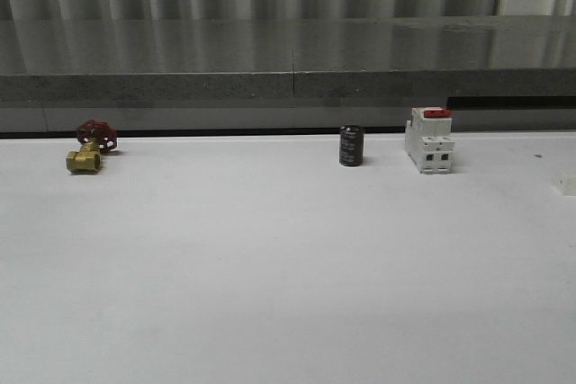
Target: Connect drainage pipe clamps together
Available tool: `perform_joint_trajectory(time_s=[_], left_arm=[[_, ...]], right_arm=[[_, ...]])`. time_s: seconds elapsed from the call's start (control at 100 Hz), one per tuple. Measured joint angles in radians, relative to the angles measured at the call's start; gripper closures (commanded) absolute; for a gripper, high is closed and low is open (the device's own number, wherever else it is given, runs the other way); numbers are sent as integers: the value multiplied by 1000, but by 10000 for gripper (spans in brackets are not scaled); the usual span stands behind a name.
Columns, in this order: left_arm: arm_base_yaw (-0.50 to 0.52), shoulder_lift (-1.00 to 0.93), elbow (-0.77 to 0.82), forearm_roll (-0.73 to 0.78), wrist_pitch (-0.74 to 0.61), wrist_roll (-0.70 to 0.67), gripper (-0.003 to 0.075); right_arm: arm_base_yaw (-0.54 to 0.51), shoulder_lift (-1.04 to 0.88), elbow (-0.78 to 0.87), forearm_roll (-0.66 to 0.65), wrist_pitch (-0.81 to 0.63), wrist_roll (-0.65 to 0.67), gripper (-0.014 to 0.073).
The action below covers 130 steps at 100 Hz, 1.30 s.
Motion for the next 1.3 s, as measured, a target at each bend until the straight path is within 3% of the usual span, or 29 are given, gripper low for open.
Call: perform_joint_trajectory(time_s=[0.73,0.8,1.09,1.3], left_arm=[[1,66,-7,0,0,11,178],[1,66,-7,0,2,11,215],[1,68,-7,0,9,11,491],[1,68,-8,-14,13,12,531]], right_arm=[[0,0,0,0,0,0,661],[0,0,0,0,0,0,661],[0,0,0,0,0,0,661],[0,0,0,0,0,-2,661]])
